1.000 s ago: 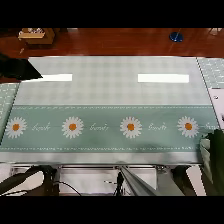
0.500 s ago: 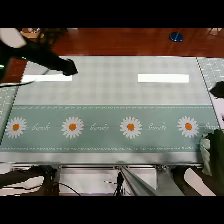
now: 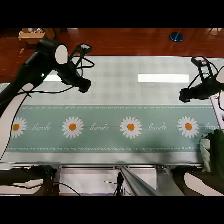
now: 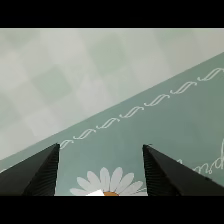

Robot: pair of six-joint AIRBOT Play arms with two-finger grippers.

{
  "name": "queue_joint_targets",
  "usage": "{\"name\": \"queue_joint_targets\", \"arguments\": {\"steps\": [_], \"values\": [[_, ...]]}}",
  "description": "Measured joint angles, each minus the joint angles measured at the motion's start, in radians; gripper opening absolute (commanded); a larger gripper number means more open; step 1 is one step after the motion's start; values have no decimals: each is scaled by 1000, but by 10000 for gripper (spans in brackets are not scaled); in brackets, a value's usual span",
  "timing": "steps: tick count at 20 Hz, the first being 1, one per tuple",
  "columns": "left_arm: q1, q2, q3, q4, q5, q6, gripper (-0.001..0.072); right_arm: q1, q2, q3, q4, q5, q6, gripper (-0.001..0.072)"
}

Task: Fold the shirts.

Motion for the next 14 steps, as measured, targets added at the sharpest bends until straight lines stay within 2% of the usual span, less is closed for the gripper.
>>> {"name": "queue_joint_targets", "arguments": {"steps": [6, 9, 14], "values": [[9, 108, -78, 10, 98, -89, 615, 24, -8, 42, 96, -146, 27, 552], [21, 143, -150, 12, 161, -142, 613, 27, -10, 47, 125, -177, 30, 551], [27, 154, -186, 13, 213, -173, 613, 29, -10, 48, 140, -193, 29, 551]]}}
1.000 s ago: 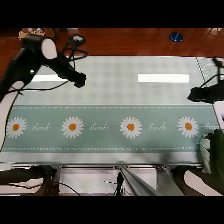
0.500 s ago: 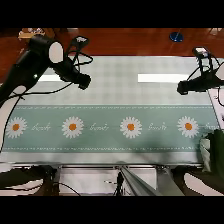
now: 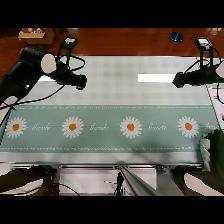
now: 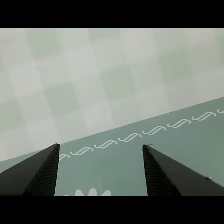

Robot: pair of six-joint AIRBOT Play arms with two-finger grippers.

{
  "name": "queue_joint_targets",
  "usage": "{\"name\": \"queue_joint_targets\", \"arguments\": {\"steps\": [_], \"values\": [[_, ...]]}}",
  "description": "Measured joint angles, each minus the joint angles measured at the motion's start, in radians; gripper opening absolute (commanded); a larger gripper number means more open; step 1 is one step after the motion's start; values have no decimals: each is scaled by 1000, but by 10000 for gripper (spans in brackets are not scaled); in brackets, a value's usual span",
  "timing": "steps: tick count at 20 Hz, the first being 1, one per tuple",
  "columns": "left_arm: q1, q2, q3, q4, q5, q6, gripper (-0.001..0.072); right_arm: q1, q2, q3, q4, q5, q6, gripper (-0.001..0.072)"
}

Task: Fold the shirts.

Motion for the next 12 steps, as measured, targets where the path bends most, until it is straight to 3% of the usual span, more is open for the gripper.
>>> {"name": "queue_joint_targets", "arguments": {"steps": [12], "values": [[0, 0, -9, 0, 17, -11, 613, 0, 0, 0, 5, -6, -2, 551]]}}
